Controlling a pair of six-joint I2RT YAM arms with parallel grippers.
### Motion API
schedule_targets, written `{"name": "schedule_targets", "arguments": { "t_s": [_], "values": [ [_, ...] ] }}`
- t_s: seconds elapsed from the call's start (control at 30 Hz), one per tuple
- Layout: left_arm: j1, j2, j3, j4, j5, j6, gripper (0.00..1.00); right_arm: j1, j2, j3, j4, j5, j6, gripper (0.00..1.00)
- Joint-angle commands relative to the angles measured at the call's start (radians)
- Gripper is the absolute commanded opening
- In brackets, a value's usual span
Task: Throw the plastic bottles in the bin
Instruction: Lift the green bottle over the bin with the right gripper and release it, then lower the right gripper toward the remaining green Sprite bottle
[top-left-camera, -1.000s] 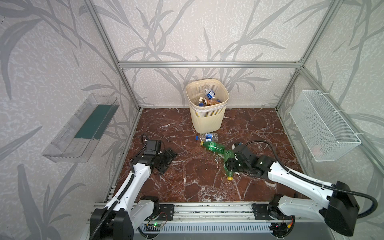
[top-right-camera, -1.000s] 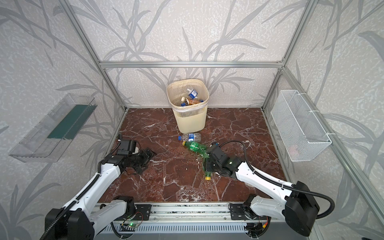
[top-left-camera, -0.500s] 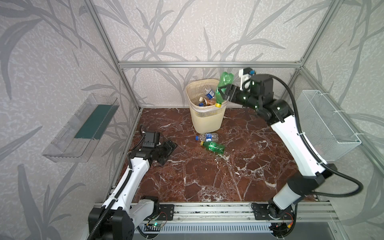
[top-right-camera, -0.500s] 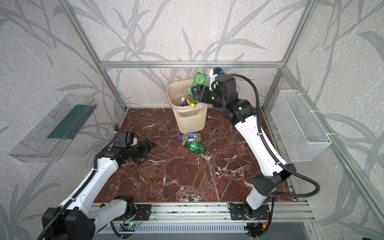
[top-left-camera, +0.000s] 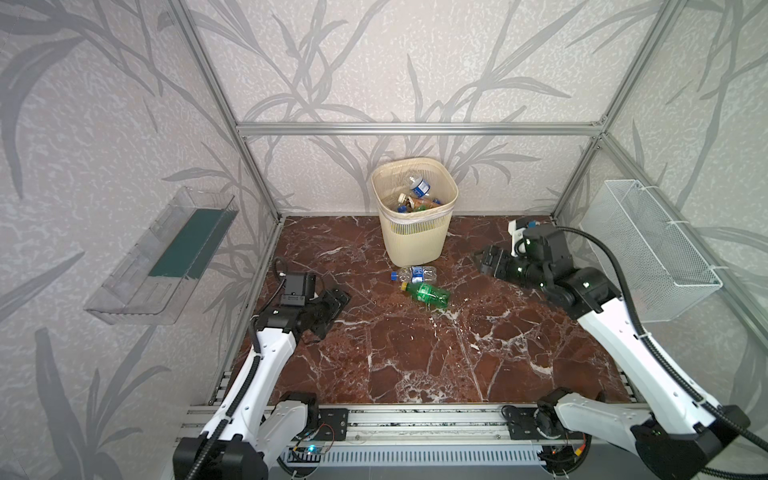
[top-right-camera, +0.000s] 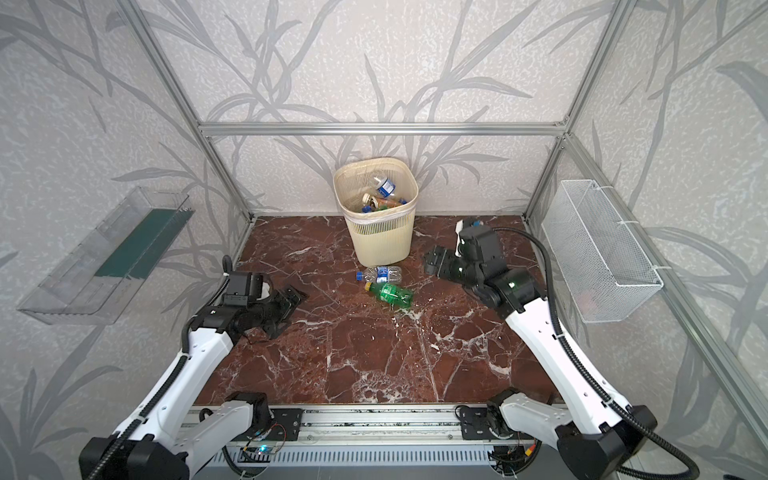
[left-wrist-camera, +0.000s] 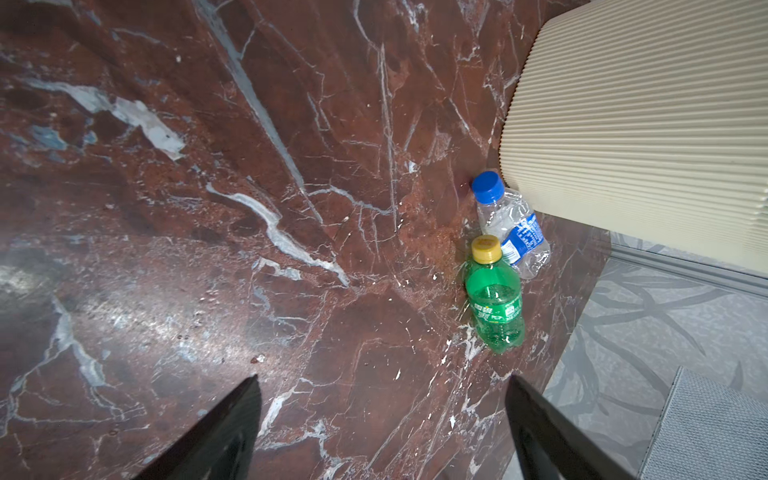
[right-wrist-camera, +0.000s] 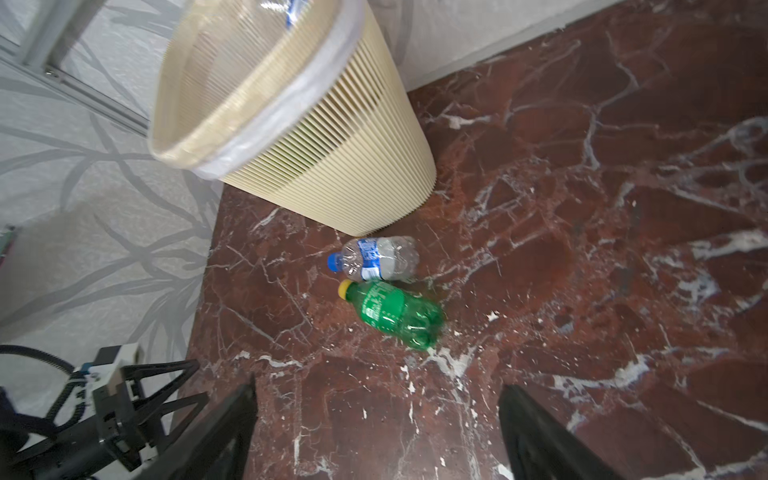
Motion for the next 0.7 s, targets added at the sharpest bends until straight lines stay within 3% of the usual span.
{"name": "schedule_targets", "arguments": {
  "t_s": [0.0,0.23,0.67],
  "values": [
    [0.008,-0.014,-0.015,0.003,-0.002,-0.002,0.92,-0.002,-0.023,-0.162,0.092,-0.032,0.046,0.88],
    [0.008,0.004,-0.020,0.006,0.034,0.003,0.91,0.001,-0.013,-0.319,0.208,-0.110,0.036,0.84],
    [0.007,-0.018,-0.050,0.012,0.041,-0.012,0.91,0.036,0.186,-0.252,0.310,-0.118,-0.128,0.82]
  ]
}}
